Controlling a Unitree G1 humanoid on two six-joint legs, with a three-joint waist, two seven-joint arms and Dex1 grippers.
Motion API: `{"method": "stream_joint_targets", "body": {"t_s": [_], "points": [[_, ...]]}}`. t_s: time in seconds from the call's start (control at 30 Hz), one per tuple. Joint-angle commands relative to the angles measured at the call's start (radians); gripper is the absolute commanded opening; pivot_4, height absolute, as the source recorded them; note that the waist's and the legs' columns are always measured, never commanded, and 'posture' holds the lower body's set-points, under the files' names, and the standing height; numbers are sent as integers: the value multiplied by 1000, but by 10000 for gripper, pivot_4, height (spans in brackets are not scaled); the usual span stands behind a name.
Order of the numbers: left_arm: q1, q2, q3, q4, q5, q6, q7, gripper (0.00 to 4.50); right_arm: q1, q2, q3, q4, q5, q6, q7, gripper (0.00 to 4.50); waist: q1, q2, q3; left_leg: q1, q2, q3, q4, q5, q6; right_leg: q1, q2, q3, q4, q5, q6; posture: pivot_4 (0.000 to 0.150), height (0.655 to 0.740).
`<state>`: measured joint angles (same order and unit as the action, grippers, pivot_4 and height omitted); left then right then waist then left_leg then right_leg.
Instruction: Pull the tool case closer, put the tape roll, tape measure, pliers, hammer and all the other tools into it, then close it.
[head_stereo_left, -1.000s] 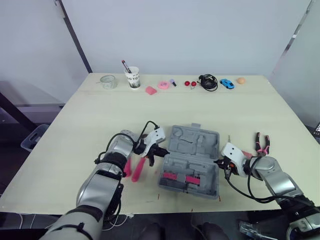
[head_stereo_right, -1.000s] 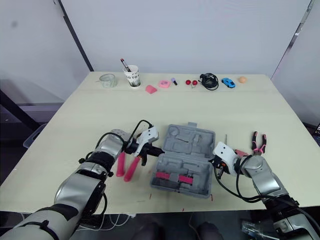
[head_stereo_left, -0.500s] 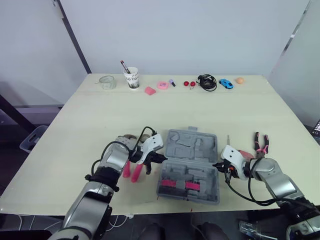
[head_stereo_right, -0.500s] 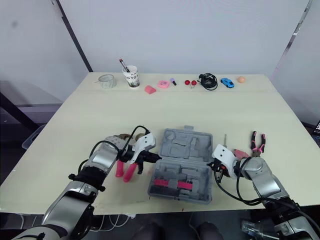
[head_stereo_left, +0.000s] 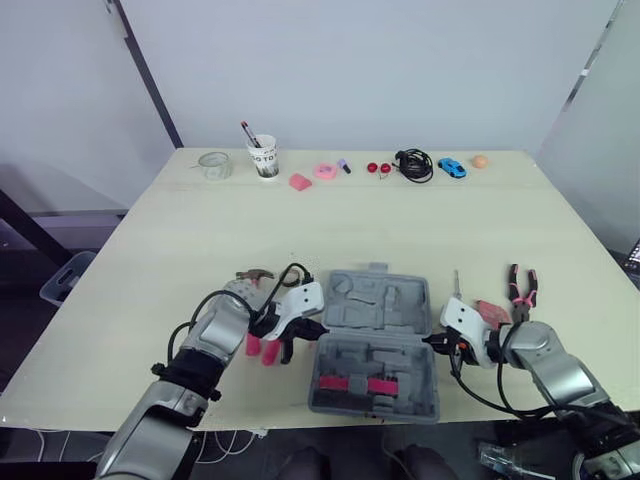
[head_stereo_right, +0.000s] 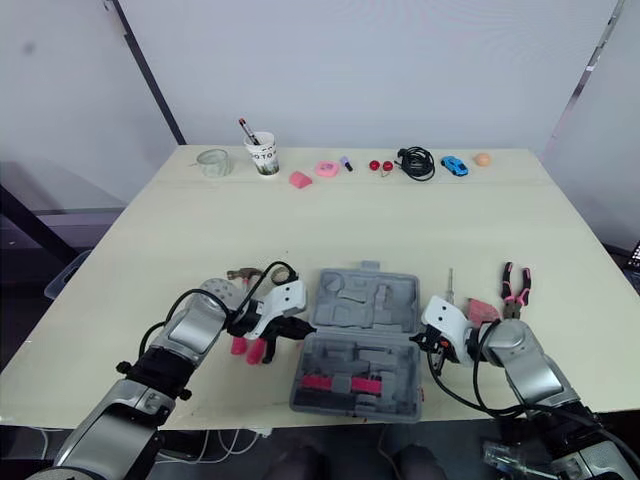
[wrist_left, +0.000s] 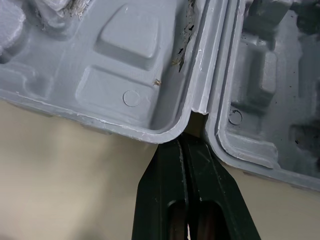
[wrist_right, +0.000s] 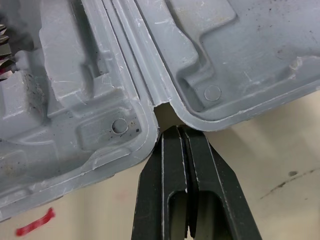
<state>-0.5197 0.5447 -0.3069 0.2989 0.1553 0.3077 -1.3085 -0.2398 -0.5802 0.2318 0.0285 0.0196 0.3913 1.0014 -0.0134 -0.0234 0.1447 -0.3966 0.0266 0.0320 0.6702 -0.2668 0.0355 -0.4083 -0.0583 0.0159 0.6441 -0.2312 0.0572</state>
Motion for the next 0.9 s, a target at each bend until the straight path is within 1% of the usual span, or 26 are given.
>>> {"method": "stream_joint_targets", "body": {"t_s": [0.03, 0.3, 0.6, 0.77, 0.9], "points": [[43, 8, -67, -35, -10, 22, -39, 759, 5, -6, 2, -65, 34, 4, 18, 0, 1, 0, 0, 0, 0, 0, 0, 0, 0, 0, 0, 0, 0, 0, 0, 1500, 7400], [71, 57, -97, -103, -16, 43, -57, 759, 27, -11, 5, -78, 39, 8, 19, 0, 0, 0, -1, 0, 0, 0, 0, 0, 0, 0, 0, 0, 0, 0, 0, 1500, 7400], [99, 68, -119, -152, -30, 74, -50, 759, 44, -28, 7, -95, 45, 15, 29, 0, 2, 1, -1, 0, 0, 0, 0, 0, 0, 0, 0, 0, 0, 0, 0, 1500, 7400], [118, 94, -138, -174, -26, 39, -67, 759, 53, -37, 9, -110, 52, 25, 38, 0, 2, 1, -1, 0, 0, 0, 0, 0, 0, 0, 0, 0, 0, 0, 0, 1500, 7400], [133, 105, -143, -192, -34, 45, -70, 759, 68, -50, 19, -134, 62, 40, 57, 0, 2, 1, -2, 0, 0, 0, 0, 0, 0, 0, 0, 0, 0, 0, 0, 1500, 7400]]}}
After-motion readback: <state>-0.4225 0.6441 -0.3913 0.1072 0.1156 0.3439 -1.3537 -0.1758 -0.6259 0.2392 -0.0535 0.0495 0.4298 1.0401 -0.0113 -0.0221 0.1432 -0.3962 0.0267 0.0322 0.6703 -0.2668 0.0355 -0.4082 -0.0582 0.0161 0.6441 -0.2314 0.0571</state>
